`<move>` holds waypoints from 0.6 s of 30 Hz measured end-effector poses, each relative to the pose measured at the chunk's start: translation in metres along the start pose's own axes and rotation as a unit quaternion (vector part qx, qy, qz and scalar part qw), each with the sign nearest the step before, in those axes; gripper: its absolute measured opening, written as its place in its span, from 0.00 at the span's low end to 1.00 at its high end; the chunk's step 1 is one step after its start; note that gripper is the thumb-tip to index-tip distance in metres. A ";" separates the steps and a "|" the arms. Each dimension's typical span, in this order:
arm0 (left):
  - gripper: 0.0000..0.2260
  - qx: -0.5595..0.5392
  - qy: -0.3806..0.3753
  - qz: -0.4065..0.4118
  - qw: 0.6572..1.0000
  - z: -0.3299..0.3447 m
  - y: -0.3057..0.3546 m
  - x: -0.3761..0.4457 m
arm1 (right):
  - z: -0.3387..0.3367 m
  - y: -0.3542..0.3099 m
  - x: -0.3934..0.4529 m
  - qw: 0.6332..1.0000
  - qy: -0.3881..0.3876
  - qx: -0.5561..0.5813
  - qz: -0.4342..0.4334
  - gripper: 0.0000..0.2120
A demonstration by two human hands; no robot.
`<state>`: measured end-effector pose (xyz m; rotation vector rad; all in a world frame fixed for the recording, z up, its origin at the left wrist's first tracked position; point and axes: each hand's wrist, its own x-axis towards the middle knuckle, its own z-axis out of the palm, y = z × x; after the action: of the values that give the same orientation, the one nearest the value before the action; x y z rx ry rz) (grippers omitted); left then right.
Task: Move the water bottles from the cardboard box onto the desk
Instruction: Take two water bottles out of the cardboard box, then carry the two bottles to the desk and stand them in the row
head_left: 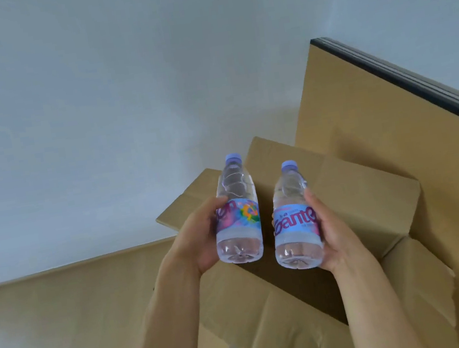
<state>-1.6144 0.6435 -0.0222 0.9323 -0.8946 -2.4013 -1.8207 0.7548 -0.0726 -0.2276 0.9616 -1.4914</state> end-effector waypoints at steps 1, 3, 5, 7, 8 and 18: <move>0.24 0.010 0.002 0.021 1.000 -0.005 -0.001 -0.005 | 0.005 0.002 0.002 1.000 -0.008 -0.004 0.006 0.28; 0.29 0.045 0.015 0.063 0.997 -0.017 -0.004 -0.014 | 0.016 0.008 0.007 0.999 -0.023 -0.018 0.020 0.28; 0.30 0.050 0.031 0.092 0.994 -0.028 -0.004 -0.025 | 0.029 0.013 0.010 0.998 -0.034 -0.039 0.037 0.30; 0.26 0.026 0.047 0.119 0.991 -0.041 -0.003 -0.035 | 0.043 0.019 0.014 0.996 -0.046 -0.063 0.049 0.37; 0.24 0.018 0.056 0.133 0.989 -0.049 -0.002 -0.041 | 0.051 0.023 0.015 0.994 -0.054 -0.074 0.054 0.39; 0.25 0.044 0.173 0.260 0.949 -0.140 0.010 -0.146 | 0.177 0.102 0.026 0.966 -0.156 -0.164 0.127 0.38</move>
<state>-1.4134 0.6617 -0.0303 0.9663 -0.9690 -1.7038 -1.6352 0.6709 -0.0396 -0.5405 0.9368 -1.0195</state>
